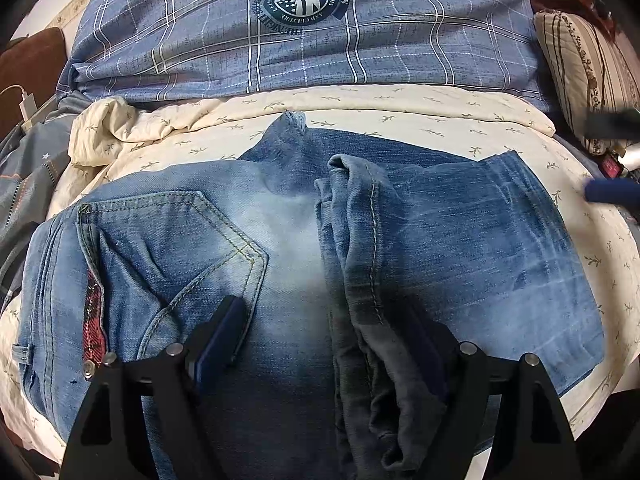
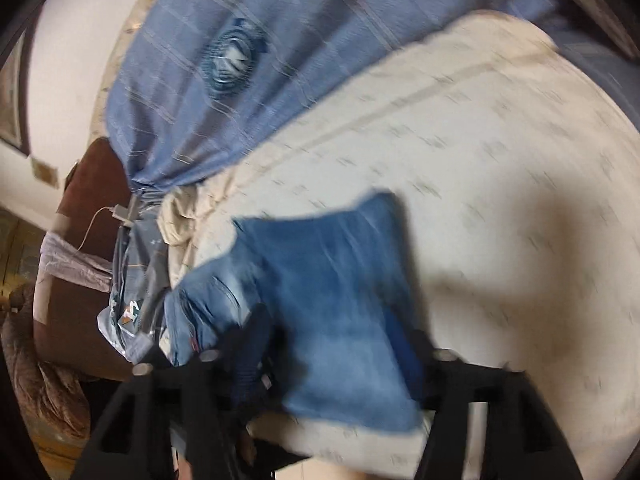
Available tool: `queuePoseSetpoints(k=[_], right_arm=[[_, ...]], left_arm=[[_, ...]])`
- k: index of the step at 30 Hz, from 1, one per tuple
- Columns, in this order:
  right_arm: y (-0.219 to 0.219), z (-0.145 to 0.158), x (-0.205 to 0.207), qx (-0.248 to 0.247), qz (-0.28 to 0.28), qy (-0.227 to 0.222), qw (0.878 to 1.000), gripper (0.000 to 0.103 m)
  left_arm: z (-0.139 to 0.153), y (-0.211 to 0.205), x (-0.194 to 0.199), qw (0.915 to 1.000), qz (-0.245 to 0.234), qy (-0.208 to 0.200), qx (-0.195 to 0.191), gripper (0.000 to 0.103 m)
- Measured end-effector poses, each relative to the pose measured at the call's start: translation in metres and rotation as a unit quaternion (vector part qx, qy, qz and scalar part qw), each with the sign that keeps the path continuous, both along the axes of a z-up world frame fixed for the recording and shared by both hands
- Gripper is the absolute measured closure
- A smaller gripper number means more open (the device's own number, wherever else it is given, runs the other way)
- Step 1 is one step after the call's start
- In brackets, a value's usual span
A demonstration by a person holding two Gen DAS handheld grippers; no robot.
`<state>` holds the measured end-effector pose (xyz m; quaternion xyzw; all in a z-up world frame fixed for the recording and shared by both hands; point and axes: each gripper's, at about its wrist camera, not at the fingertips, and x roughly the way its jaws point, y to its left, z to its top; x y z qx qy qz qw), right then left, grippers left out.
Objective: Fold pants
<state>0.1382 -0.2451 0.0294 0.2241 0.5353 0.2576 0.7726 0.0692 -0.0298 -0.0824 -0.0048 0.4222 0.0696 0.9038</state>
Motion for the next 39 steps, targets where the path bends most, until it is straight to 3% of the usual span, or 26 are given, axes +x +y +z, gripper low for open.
queuePoseSetpoints(k=[2,4,5,6,8,10,11,13,14,16,19,20,21,22,24,27,28,29,32,36,39], right_arm=[[0.008,-0.016,0.017,0.035,0.005,0.012,0.999,0.037],[0.014,-0.057,0.043,-0.014,-0.015,0.054,0.998,0.037],[0.009,-0.069,0.048,0.009,-0.029,0.073,0.997,0.040],[-0.001,-0.066,0.046,0.048,-0.060,0.069,0.995,0.041],[-0.002,-0.043,0.037,0.068,-0.053,0.046,0.995,0.040],[0.002,-0.028,0.033,0.060,-0.039,0.003,0.997,0.033],[0.004,-0.030,0.036,0.036,-0.039,-0.009,0.999,0.025],[0.003,-0.068,0.053,-0.011,-0.055,0.053,0.997,0.024],[-0.005,-0.072,0.053,0.021,-0.079,0.052,0.995,0.025],[-0.009,-0.050,0.044,0.063,-0.090,0.039,0.993,0.025],[-0.001,-0.025,0.031,0.079,-0.055,-0.023,0.995,0.022],[0.003,-0.031,0.034,0.058,-0.046,-0.024,0.997,0.015],[0.007,-0.055,0.041,0.017,-0.044,0.026,0.999,0.013],[0.004,-0.071,0.045,0.025,-0.052,0.050,0.997,0.013],[-0.005,-0.048,0.032,0.027,-0.071,0.010,0.997,0.015],[-0.011,-0.023,0.005,0.037,-0.068,-0.034,0.996,0.015],[-0.011,-0.019,-0.005,0.046,-0.060,-0.047,0.996,0.015],[-0.009,-0.016,-0.016,0.058,-0.046,-0.057,0.996,0.015],[0.009,-0.019,-0.045,0.075,-0.016,-0.072,0.994,0.015],[0.036,-0.031,-0.066,0.075,0.027,-0.092,0.993,0.015],[0.043,-0.037,-0.073,0.069,0.056,-0.098,0.991,0.015]], left_arm=[[0.000,0.000,0.000,1.0000,0.000,0.000,0.000,0.022],[0.000,0.000,0.001,1.0000,-0.001,0.001,-0.003,0.021],[0.000,0.000,0.000,1.0000,-0.003,-0.001,-0.004,0.021],[0.000,0.001,-0.001,1.0000,-0.004,0.000,-0.006,0.021],[0.000,0.001,-0.001,1.0000,-0.005,-0.001,-0.006,0.020],[0.000,0.000,0.000,1.0000,-0.003,-0.002,-0.004,0.019],[0.000,-0.001,-0.001,1.0000,-0.001,-0.002,-0.004,0.018],[-0.001,-0.002,-0.002,1.0000,-0.004,-0.006,-0.004,0.017],[-0.001,-0.002,-0.003,0.9999,-0.007,-0.009,-0.005,0.016],[0.000,0.000,-0.006,0.9997,-0.013,-0.013,-0.014,0.016],[0.006,0.008,-0.013,0.9976,-0.010,-0.038,-0.057,0.016],[0.010,0.012,-0.017,0.9955,-0.014,-0.049,-0.080,0.016],[0.014,0.017,-0.022,0.9933,-0.015,-0.059,-0.098,0.016],[0.022,0.021,-0.030,0.9912,-0.013,-0.072,-0.111,0.016],[0.046,0.037,-0.058,0.9837,-0.007,-0.123,-0.131,0.016],[0.067,0.076,-0.106,0.9658,0.047,-0.179,-0.182,0.014],[0.065,0.097,-0.125,0.9540,0.084,-0.186,-0.220,0.012],[0.060,0.111,-0.136,0.9454,0.112,-0.184,-0.245,0.012],[0.031,0.164,-0.171,0.9016,0.213,-0.163,-0.339,0.012],[-0.005,0.198,-0.180,0.8622,0.270,-0.122,-0.411,0.012],[-0.021,0.206,-0.173,0.8425,0.270,-0.112,-0.453,0.012]])
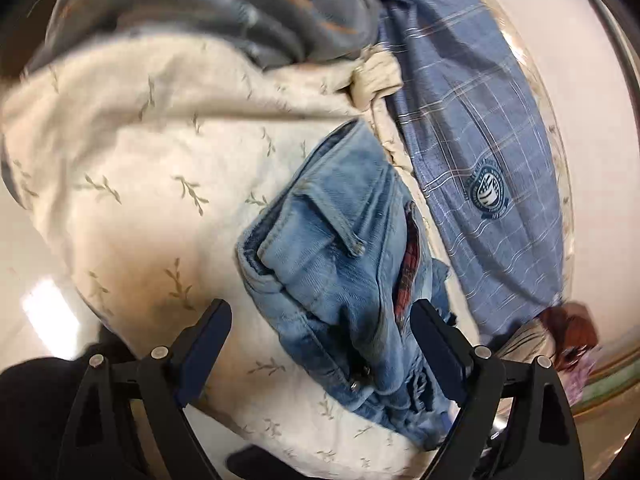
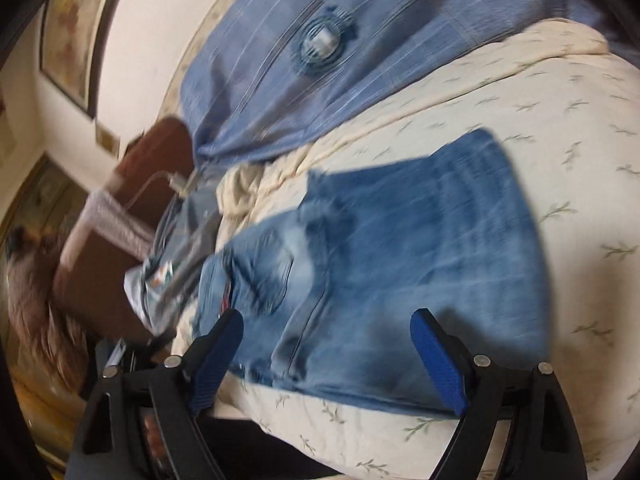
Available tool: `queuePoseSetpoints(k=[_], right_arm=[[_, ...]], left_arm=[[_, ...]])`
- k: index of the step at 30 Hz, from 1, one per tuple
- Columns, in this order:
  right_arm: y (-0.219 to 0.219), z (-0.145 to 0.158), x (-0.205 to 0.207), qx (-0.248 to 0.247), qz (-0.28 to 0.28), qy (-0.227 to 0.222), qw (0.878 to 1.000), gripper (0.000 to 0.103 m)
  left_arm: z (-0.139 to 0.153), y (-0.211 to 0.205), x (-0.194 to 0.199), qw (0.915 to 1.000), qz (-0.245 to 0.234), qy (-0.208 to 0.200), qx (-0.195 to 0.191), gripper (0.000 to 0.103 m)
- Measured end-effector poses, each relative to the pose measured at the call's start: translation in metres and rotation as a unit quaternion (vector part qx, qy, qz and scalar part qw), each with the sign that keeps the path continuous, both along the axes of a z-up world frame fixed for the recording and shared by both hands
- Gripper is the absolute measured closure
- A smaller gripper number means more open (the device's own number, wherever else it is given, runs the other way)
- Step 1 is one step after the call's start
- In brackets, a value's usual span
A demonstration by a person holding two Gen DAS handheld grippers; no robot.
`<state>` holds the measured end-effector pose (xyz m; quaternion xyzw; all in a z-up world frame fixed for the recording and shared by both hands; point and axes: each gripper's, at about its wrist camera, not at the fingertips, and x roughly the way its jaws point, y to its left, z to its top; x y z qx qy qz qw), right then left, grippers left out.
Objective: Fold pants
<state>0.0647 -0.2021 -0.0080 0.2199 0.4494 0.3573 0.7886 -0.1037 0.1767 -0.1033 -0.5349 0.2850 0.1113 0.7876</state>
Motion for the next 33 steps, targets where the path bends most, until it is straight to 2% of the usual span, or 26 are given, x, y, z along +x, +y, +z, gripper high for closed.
queuePoseSetpoints(k=[3,7,9,11,12,13,15,17,18,19,20,22,25,26,27,28,29,30,31,32,33], right_arm=[[0.010,-0.009,0.000,0.008,0.009,0.005,1.000,0.015],[0.010,-0.015,0.002,0.028,0.011,0.015,0.999,0.015],[0.008,-0.014,0.002,0.035,0.013,0.017,0.999,0.015],[0.007,-0.015,0.003,0.038,0.014,0.021,0.999,0.015],[0.007,-0.014,0.003,0.038,0.014,0.022,0.999,0.015],[0.007,-0.014,0.003,0.040,0.015,0.023,0.999,0.015],[0.007,-0.014,0.002,0.041,0.015,0.024,0.999,0.015],[0.009,-0.015,0.003,0.041,0.018,0.026,0.999,0.015],[0.010,-0.016,0.003,0.040,0.019,0.029,0.999,0.015],[0.010,-0.017,0.004,0.040,0.019,0.032,0.999,0.015],[0.010,-0.018,0.004,0.038,0.018,0.035,0.999,0.015],[0.013,-0.025,0.007,0.033,0.019,0.049,0.998,0.015],[0.022,-0.032,0.008,0.005,0.022,0.053,0.998,0.015],[0.024,-0.031,0.007,-0.001,0.023,0.048,0.999,0.015],[0.025,-0.032,0.006,-0.004,0.025,0.047,0.999,0.015],[0.025,-0.032,0.007,-0.001,0.024,0.048,0.999,0.015],[0.022,-0.033,0.008,0.009,0.022,0.053,0.998,0.015],[0.018,-0.034,0.009,0.026,0.018,0.061,0.998,0.015],[0.012,-0.036,0.010,0.048,0.013,0.071,0.996,0.015],[0.005,-0.037,0.011,0.072,0.007,0.080,0.994,0.015],[0.000,-0.039,0.012,0.092,0.003,0.087,0.992,0.015]], left_arm=[[-0.011,0.005,0.011,0.9991,-0.007,0.001,-0.042,0.012],[-0.008,0.007,0.014,0.9987,0.002,-0.009,-0.049,0.013],[-0.003,0.010,0.020,0.9993,0.008,-0.004,-0.036,0.021],[0.000,0.009,0.025,0.9996,0.006,0.022,-0.015,0.040],[-0.001,0.009,0.025,0.9994,0.005,0.032,-0.006,0.042],[-0.005,0.008,0.027,0.9992,0.004,0.037,-0.010,0.043],[-0.014,0.013,0.025,0.9988,0.011,0.022,-0.043,0.042],[-0.020,0.019,0.020,0.9964,0.022,-0.004,-0.082,0.031],[-0.019,0.020,0.020,0.9962,0.023,-0.001,-0.084,0.033],[-0.015,0.019,0.021,0.9973,0.021,0.015,-0.068,0.061],[-0.007,0.015,0.024,0.9991,0.007,0.034,-0.023,0.072],[0.008,0.006,0.027,0.9985,-0.001,0.043,0.033,0.076],[0.043,-0.013,0.034,0.9908,-0.017,0.045,0.127,0.080],[0.055,-0.021,0.037,0.9865,-0.025,0.044,0.156,0.080],[0.073,-0.034,0.042,0.9781,-0.038,0.040,0.201,0.080],[0.087,-0.048,0.047,0.9684,-0.051,0.036,0.241,0.081],[0.103,-0.065,0.053,0.9543,-0.067,0.035,0.289,0.081],[0.118,-0.086,0.058,0.9361,-0.086,0.033,0.340,0.081],[0.131,-0.108,0.065,0.9144,-0.110,0.031,0.388,0.081],[0.142,-0.136,0.075,0.8851,-0.140,0.031,0.443,0.081],[0.148,-0.158,0.082,0.8615,-0.162,0.030,0.480,0.081]])
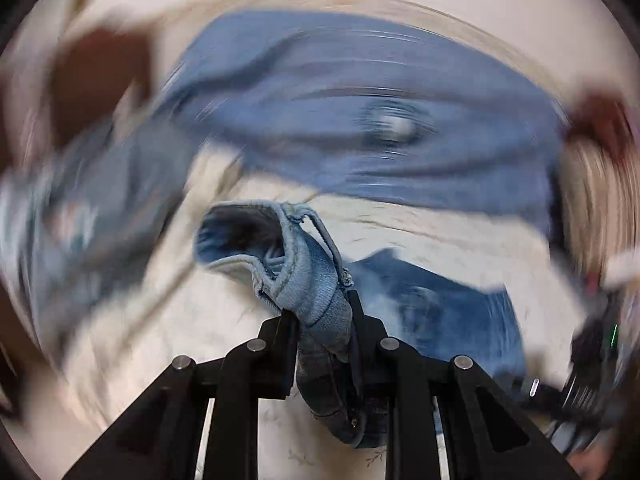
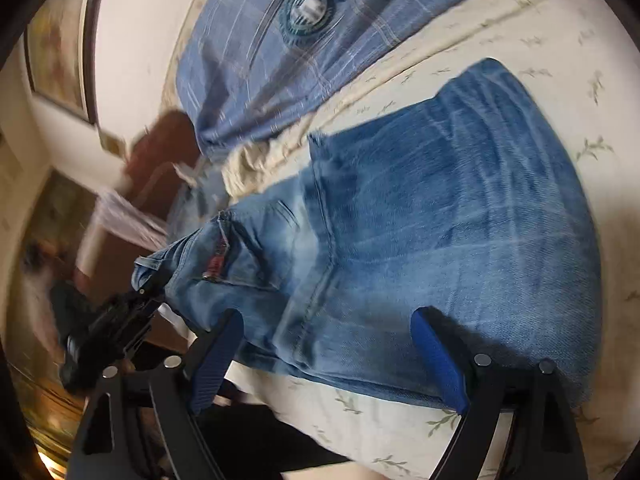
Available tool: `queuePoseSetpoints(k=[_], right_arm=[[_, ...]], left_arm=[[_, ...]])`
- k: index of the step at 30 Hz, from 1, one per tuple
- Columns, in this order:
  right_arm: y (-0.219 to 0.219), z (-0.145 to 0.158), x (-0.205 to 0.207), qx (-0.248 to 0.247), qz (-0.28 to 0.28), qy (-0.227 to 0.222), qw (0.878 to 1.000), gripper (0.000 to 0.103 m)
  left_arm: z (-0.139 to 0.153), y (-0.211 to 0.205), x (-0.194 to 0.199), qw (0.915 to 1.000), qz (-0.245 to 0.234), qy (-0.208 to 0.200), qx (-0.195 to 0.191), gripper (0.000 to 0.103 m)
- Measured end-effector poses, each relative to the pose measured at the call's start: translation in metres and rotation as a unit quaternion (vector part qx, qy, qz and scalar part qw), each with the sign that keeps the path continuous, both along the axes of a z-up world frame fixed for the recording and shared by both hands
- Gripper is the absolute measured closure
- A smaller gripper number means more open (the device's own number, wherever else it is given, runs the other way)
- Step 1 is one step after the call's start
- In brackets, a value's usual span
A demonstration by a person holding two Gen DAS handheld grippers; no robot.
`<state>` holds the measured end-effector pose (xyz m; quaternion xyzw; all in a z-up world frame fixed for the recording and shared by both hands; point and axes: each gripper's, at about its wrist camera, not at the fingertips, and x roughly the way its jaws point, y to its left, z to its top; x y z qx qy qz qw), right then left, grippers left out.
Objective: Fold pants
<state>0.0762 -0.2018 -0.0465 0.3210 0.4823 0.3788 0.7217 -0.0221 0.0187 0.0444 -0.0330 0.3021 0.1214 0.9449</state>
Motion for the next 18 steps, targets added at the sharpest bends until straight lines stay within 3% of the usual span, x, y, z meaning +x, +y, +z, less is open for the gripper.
queuePoseSetpoints(k=[1,3,5,7,10,11,13,14,16,18], right_arm=[[-0.007,-0.001,0.001,0.026,-0.009,0.010,1.000,0.015],[-0.030,-0.003,0.002,0.091,-0.038,0.029,0.995,0.015],[-0.055,-0.002,0.001,0.130,-0.076,0.030,0.988,0.015],[-0.087,0.004,-0.005,0.143,-0.131,0.011,0.981,0.015],[-0.149,0.004,-0.018,0.169,-0.240,-0.003,0.956,0.015],[-0.163,0.002,-0.021,0.175,-0.263,-0.001,0.949,0.014],[-0.188,-0.006,-0.026,0.181,-0.298,0.012,0.937,0.013],[-0.196,-0.012,-0.026,0.188,-0.303,0.025,0.934,0.013],[-0.198,-0.019,-0.024,0.187,-0.293,0.042,0.937,0.013],[-0.193,-0.022,-0.019,0.183,-0.275,0.055,0.942,0.013]], left_arm=[[0.003,-0.022,0.005,0.9987,-0.027,0.006,0.043,0.081],[0.000,-0.073,0.013,0.9864,-0.088,0.027,0.136,0.081],[-0.014,-0.119,0.022,0.9637,-0.149,0.055,0.215,0.081],[-0.032,-0.150,0.028,0.9425,-0.193,0.081,0.260,0.081],[-0.074,-0.191,0.039,0.8954,-0.264,0.149,0.326,0.079],[-0.096,-0.202,0.044,0.8747,-0.287,0.186,0.343,0.077],[-0.127,-0.213,0.050,0.8455,-0.314,0.228,0.367,0.070],[-0.142,-0.219,0.049,0.8258,-0.323,0.232,0.401,0.069],[-0.147,-0.224,0.047,0.8110,-0.317,0.224,0.438,0.066],[-0.138,-0.221,0.048,0.8185,-0.317,0.224,0.423,0.061]])
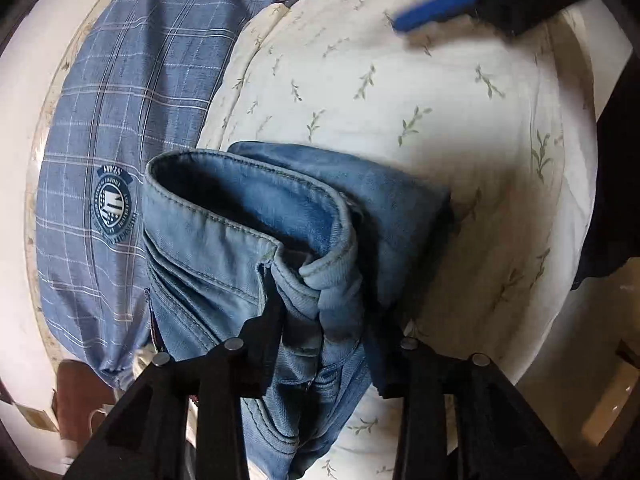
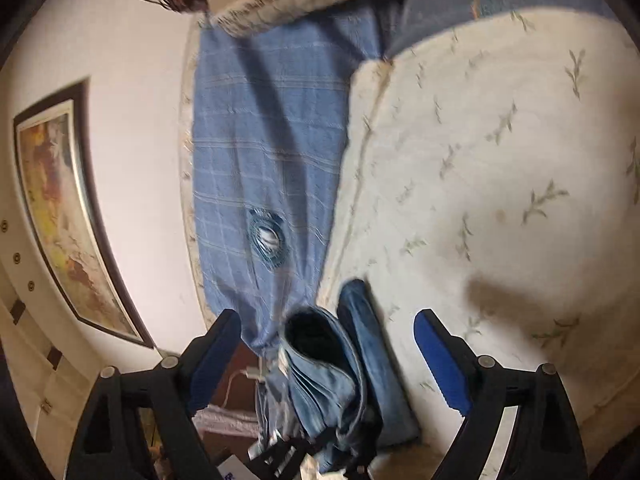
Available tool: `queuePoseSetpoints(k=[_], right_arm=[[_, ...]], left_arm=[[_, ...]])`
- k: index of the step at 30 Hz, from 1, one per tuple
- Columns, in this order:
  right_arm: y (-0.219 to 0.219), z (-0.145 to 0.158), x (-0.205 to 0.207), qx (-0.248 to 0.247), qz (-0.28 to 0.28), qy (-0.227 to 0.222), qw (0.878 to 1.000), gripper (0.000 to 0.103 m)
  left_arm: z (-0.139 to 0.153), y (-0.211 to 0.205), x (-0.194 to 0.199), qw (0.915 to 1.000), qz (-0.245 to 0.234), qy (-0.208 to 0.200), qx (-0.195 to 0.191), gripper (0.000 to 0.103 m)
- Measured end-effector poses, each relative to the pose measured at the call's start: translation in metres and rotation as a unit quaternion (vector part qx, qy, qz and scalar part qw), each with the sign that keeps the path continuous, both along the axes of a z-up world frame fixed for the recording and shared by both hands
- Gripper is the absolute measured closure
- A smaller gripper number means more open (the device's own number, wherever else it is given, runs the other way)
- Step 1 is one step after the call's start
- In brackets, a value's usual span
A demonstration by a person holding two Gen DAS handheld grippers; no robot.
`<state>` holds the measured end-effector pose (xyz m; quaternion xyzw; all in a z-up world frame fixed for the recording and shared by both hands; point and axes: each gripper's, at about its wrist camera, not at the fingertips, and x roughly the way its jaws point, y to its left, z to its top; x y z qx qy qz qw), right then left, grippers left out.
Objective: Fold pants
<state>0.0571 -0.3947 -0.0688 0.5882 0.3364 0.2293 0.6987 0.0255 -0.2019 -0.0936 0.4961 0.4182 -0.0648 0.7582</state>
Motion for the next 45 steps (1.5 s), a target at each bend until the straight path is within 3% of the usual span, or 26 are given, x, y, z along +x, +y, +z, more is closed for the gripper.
queuePoseSetpoints(k=[2,4,6,8,10,11,13,16,18,20,22,23,24,26,28,29,31,32,33,34,35,36,38,40,42,45], right_arm=[[0.009,-0.002,0.004,0.005,0.022,0.005,1.000,0.013],[0.015,0.001,0.005,0.000,0.037,0.001,0.999,0.013],[0.027,0.007,0.006,-0.020,0.052,-0.012,0.998,0.013],[0.040,0.014,0.007,-0.045,0.073,-0.027,0.996,0.013],[0.061,0.023,0.008,-0.075,0.109,-0.044,0.990,0.012],[0.070,0.026,0.008,-0.088,0.127,-0.053,0.987,0.012],[0.095,0.030,0.006,-0.118,0.172,-0.071,0.975,0.012],[0.132,0.029,0.006,-0.166,0.224,-0.063,0.958,0.012],[0.148,0.038,0.006,-0.203,0.235,-0.078,0.947,0.012],[0.169,0.041,0.009,-0.259,0.255,-0.079,0.928,0.013],[0.192,0.034,0.014,-0.324,0.291,-0.046,0.899,0.048],[0.199,0.039,0.011,-0.371,0.288,-0.039,0.882,0.067],[0.201,0.047,0.007,-0.382,0.284,-0.047,0.878,0.070],[0.203,0.063,-0.001,-0.418,0.271,-0.059,0.865,0.072],[0.210,0.042,0.002,-0.453,0.283,-0.031,0.845,0.073],[0.207,0.027,0.003,-0.448,0.283,-0.020,0.848,0.072],[0.198,0.030,0.005,-0.415,0.275,-0.022,0.867,0.072],[0.195,0.029,0.006,-0.401,0.278,-0.019,0.873,0.071],[0.194,0.029,0.008,-0.389,0.286,-0.017,0.875,0.068],[0.191,0.030,0.008,-0.382,0.291,-0.017,0.877,0.065],[0.189,0.033,0.008,-0.371,0.296,-0.017,0.880,0.051],[0.185,0.038,0.010,-0.364,0.295,-0.016,0.883,0.041],[0.174,0.060,0.008,-0.384,0.265,-0.028,0.884,0.041],[0.160,0.090,0.005,-0.388,0.229,-0.057,0.891,0.041],[0.155,0.120,0.014,-0.338,0.222,-0.086,0.910,0.038],[0.181,0.137,0.045,-0.259,0.272,-0.102,0.921,0.032]], left_arm=[[0.026,0.012,0.003,0.9963,0.025,0.005,-0.083,0.046],[0.056,0.033,-0.004,0.9782,0.045,0.010,-0.203,0.036],[0.091,0.065,-0.018,0.9432,0.064,-0.007,-0.326,0.023],[0.118,0.106,-0.036,0.9000,0.086,-0.063,-0.423,0.014],[0.126,0.144,-0.048,0.8657,0.130,-0.117,-0.469,0.009],[0.121,0.169,-0.048,0.8484,0.180,-0.143,-0.477,0.009],[0.101,0.197,-0.039,0.8363,0.255,-0.151,-0.461,0.010],[0.060,0.212,-0.022,0.8397,0.304,-0.124,-0.433,0.010],[0.037,0.204,-0.009,0.8506,0.302,-0.095,-0.420,0.009],[0.031,0.189,-0.003,0.8622,0.283,-0.089,-0.411,0.008],[0.031,0.177,-0.002,0.8795,0.269,-0.097,-0.381,0.008],[0.031,0.174,-0.006,0.8829,0.261,-0.103,-0.376,0.008],[0.035,0.178,-0.011,0.8805,0.256,-0.102,-0.386,0.008],[0.042,0.184,-0.017,0.8664,0.255,-0.095,-0.419,0.008],[0.054,0.191,-0.024,0.8526,0.256,-0.101,-0.444,0.009],[0.066,0.198,-0.035,0.8401,0.249,-0.127,-0.465,0.009],[0.082,0.206,-0.046,0.8219,0.242,-0.170,-0.487,0.009],[0.084,0.208,-0.040,0.8253,0.253,-0.189,-0.468,0.009],[0.078,0.208,-0.031,0.8401,0.261,-0.181,-0.440,0.009],[0.066,0.206,-0.017,0.8613,0.269,-0.158,-0.402,0.009],[0.044,0.202,0.000,0.8813,0.279,-0.122,-0.361,0.009],[0.034,0.202,0.006,0.8831,0.286,-0.114,-0.354,0.008],[0.033,0.204,0.003,0.8715,0.293,-0.117,-0.375,0.008],[0.032,0.202,0.004,0.8767,0.284,-0.121,-0.369,0.008],[0.030,0.201,0.004,0.8776,0.279,-0.129,-0.368,0.008],[0.028,0.208,0.006,0.8694,0.283,-0.123,-0.386,0.008]])
